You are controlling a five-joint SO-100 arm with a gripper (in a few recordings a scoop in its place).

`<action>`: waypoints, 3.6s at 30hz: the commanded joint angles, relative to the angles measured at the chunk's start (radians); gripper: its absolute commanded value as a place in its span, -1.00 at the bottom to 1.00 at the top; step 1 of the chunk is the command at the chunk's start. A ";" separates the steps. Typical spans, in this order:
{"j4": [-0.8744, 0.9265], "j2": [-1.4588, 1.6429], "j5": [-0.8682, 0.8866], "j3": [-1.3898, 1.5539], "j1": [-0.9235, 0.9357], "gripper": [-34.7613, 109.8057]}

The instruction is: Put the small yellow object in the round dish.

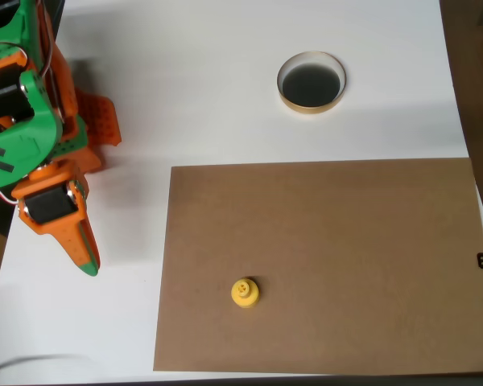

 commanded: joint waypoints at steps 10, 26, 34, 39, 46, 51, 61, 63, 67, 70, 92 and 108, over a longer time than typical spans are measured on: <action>-0.020 0.018 0.014 -0.003 0.031 -0.52; 0.020 0.060 -0.066 -0.118 0.192 -0.39; -0.028 -0.091 -0.018 -0.259 0.126 -0.31; -0.055 -0.272 -0.035 -0.365 0.107 -0.30; -0.077 -0.523 -0.049 -0.495 0.075 -0.28; -0.071 -0.666 -0.106 -0.575 0.034 -0.25; 0.023 -0.877 -0.195 -0.696 -0.144 -0.21; 0.038 -0.928 -0.196 -0.719 -0.179 -0.20; 0.037 -0.979 -0.206 -0.732 -0.230 -0.19; 0.037 -1.026 -0.207 -0.761 -0.247 -0.19; 0.146 -1.598 -0.087 -1.244 -0.390 -0.18; 0.173 -1.744 -0.060 -1.365 -0.453 -0.18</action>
